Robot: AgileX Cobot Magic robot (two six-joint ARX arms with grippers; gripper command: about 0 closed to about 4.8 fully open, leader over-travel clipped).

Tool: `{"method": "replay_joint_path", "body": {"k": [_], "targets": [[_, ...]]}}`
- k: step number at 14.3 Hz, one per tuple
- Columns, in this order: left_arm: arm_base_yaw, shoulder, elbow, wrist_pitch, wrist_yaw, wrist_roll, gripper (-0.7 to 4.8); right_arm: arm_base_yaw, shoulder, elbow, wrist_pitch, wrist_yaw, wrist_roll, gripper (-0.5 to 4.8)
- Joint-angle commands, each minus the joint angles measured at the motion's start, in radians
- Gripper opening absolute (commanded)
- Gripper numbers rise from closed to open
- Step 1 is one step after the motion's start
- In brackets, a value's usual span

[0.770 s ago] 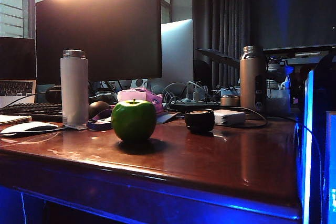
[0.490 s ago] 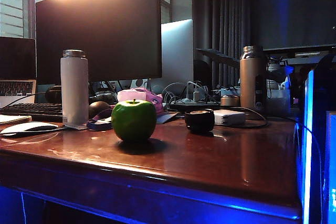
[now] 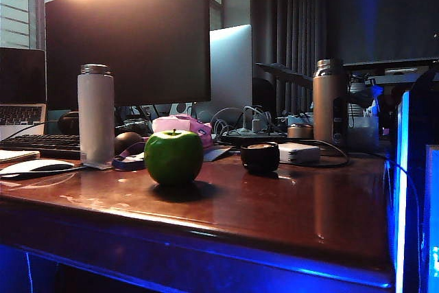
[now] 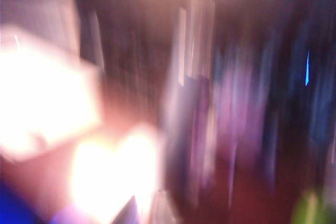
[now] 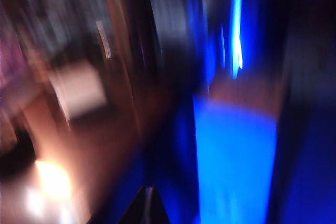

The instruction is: Stack the black thermos bottle cap from the table onto the green apple.

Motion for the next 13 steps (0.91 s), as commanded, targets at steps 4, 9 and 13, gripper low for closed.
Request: {"method": "replay_joint_path", "body": {"k": [4,9,13], "targets": [[0.001,0.620,0.637,-0.125,0.287,0.251,0.56,0.007,0.509,0.273,0.262,-0.092,-0.045,-0.01],[-0.054,0.984,1.034,-0.612,0.480,0.500,-0.06,0.006,0.959,0.447,0.441,-0.230,-0.076,-0.01],[-0.156,1.062,1.073,-0.765,0.478,0.628,-0.06,0.008,1.142,0.447,0.614,-0.347,-0.028,-0.01]]}}
